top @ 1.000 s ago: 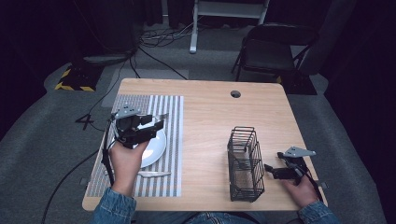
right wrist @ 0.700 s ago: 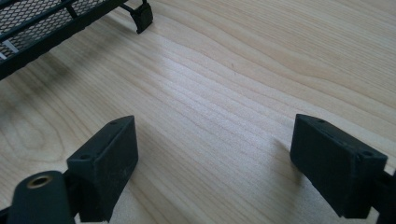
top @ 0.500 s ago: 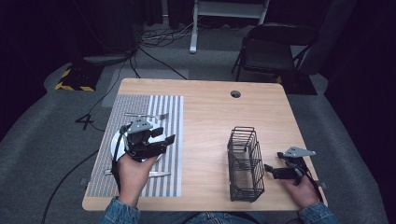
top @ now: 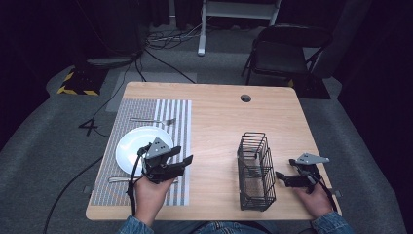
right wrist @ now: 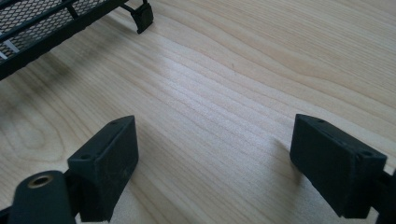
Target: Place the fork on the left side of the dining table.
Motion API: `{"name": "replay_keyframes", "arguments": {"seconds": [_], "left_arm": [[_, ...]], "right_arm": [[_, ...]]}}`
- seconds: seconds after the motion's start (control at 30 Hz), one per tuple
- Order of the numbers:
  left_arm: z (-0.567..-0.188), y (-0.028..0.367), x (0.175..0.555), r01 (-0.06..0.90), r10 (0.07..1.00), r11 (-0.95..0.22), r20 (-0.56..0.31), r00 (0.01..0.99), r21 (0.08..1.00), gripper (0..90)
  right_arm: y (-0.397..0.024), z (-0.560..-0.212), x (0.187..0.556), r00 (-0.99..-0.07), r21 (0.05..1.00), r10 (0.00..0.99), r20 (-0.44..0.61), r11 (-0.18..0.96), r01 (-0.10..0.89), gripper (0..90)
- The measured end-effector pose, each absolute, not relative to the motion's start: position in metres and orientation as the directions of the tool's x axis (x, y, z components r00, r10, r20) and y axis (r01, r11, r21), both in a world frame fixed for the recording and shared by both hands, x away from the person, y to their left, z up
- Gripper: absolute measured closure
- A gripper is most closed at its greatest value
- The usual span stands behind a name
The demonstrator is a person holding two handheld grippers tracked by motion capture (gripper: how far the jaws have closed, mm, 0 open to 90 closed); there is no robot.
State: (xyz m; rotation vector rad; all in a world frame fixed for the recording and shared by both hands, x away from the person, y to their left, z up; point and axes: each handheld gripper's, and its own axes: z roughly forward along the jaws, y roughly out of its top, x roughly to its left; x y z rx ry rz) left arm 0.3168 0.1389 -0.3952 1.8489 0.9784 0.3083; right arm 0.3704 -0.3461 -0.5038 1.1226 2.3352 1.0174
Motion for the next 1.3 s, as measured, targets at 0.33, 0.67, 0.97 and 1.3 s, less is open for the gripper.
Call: {"name": "replay_keyframes", "arguments": {"seconds": [0.33, 0.67, 0.97, 1.3], "left_arm": [[-0.418, 0.114, 0.318, 0.498, 0.718, -0.253, -0.185, 0.671, 0.829, 39.8], [-0.445, 0.083, 0.323, 0.512, 0.683, -0.352, -0.158, 0.713, 0.784, 39.7], [-0.471, 0.07, 0.325, 0.559, 0.682, -0.36, -0.198, 0.704, 0.747, 41.2], [-0.489, 0.052, 0.323, 0.56, 0.669, -0.425, -0.17, 0.723, 0.711, 40.8]], "right_arm": [[-0.346, -0.504, 0.37, -0.622, 0.735, 0.783, -0.008, 0.426, 0.527, 15.5], [-0.346, -0.504, 0.37, -0.622, 0.735, 0.783, -0.008, 0.426, 0.527, 15.6], [-0.346, -0.504, 0.37, -0.622, 0.735, 0.783, -0.007, 0.426, 0.527, 15.6], [-0.346, -0.504, 0.37, -0.622, 0.735, 0.783, -0.006, 0.425, 0.528, 15.7]]}}
